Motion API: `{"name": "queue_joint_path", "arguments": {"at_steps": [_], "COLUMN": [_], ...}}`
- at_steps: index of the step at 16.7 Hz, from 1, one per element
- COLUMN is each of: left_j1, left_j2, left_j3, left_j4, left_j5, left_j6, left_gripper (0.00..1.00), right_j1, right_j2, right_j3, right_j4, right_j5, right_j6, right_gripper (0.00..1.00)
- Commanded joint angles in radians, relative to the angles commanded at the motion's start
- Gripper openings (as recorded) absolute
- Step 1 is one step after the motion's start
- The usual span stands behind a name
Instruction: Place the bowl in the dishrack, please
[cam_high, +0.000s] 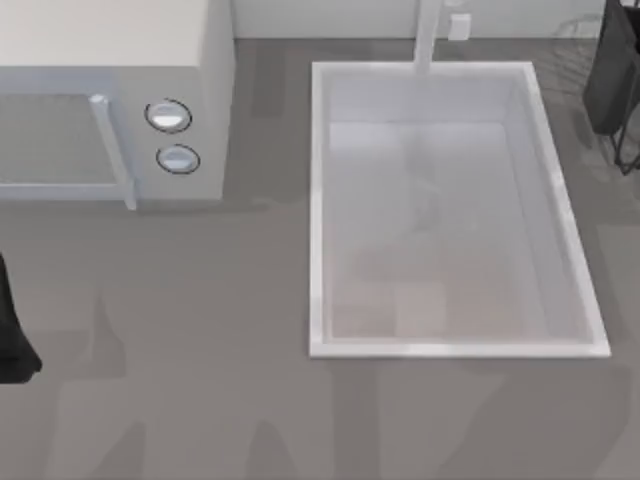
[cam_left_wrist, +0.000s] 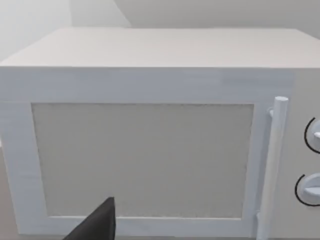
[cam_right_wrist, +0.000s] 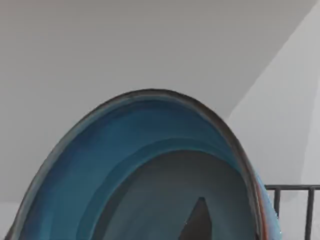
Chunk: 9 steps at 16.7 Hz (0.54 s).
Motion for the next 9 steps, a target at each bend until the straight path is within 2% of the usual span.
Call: {"name": "queue_joint_path", "arguments": {"at_steps": [3, 9], "left_j1": [0.000, 0.000], "left_j2": [0.000, 0.000], "left_j3": [0.000, 0.000], "left_j4": [0.000, 0.000], "left_j5": [0.000, 0.000], "left_j6": [0.000, 0.000], "left_gripper": [1.00, 1.00], "right_j1": [0.000, 0.000], "right_j2": [0.000, 0.000], "right_j3": [0.000, 0.000], "right_j4": [0.000, 0.000], "right_j5": [0.000, 0.000], "right_j6": [0.000, 0.000], "right_gripper": [0.98, 1.00]}}
